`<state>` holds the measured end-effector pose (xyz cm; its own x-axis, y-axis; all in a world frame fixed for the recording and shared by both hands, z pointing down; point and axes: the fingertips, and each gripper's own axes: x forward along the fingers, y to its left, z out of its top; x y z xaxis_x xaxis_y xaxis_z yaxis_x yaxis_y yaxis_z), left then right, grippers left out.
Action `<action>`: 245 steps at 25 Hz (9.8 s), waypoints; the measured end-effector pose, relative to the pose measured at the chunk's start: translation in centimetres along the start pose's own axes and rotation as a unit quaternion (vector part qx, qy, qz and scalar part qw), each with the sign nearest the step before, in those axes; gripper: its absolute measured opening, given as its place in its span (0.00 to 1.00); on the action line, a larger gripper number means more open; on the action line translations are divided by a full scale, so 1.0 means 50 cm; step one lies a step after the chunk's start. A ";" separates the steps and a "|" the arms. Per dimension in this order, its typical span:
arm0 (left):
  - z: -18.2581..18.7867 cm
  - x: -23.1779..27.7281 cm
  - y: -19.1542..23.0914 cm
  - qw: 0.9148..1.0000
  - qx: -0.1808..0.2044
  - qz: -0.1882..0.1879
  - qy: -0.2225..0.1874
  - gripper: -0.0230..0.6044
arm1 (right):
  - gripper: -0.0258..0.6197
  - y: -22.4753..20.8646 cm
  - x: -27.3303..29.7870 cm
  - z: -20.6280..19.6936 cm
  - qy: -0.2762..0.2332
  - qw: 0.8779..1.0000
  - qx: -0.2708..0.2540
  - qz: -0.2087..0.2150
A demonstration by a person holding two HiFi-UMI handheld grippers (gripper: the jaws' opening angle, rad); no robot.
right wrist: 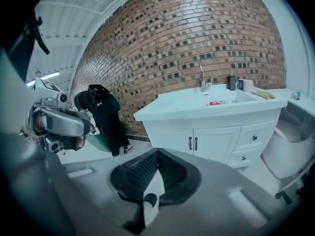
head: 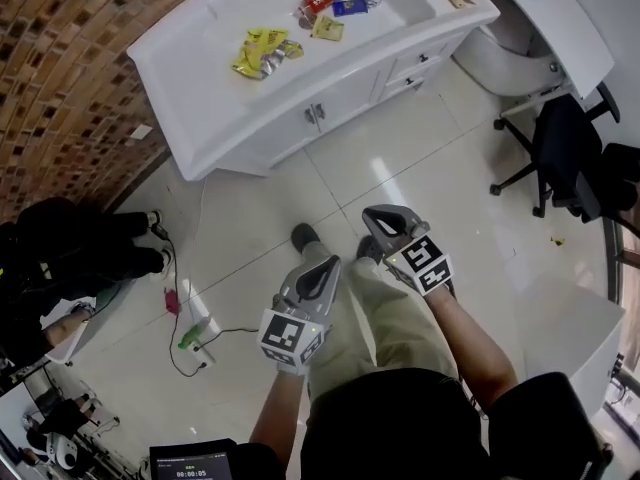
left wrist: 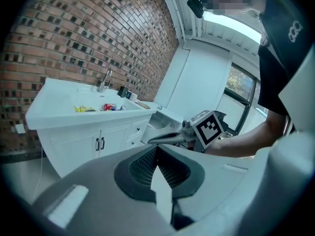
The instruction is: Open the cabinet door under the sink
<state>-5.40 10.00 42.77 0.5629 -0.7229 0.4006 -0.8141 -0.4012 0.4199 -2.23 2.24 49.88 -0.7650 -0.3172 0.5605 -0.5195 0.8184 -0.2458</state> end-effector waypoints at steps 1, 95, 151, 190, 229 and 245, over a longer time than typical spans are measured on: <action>-0.012 0.008 0.009 1.000 -0.003 0.000 0.003 0.06 | 0.02 -0.008 0.016 -0.007 0.000 1.000 -0.003 0.001; 0.003 0.200 0.363 0.995 -0.019 -0.058 0.084 0.06 | 0.10 -0.458 0.700 -0.118 0.101 0.986 -0.005 -0.135; -0.063 0.408 -0.014 0.983 0.034 -0.124 0.132 0.06 | 0.08 -0.637 0.226 -0.410 0.125 0.987 -0.020 -0.103; 0.093 0.240 -0.200 0.981 0.081 -0.139 0.110 0.06 | 0.03 -0.432 -0.247 -0.146 -0.035 0.978 0.062 -0.197; 0.276 -0.003 -0.283 0.997 0.052 -0.052 -0.035 0.06 | 0.02 0.046 -0.502 0.332 -0.262 0.963 -0.039 -0.049; 0.273 0.009 -0.288 0.996 0.055 -0.062 -0.034 0.06 | 0.02 0.076 -0.503 0.313 -0.245 0.966 -0.072 -0.040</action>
<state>4.64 7.80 25.79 0.6530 -0.6980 0.2940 -0.7510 -0.5468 0.3701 9.07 5.84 22.44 -0.8310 -0.5424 0.1230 -0.5534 0.8286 -0.0846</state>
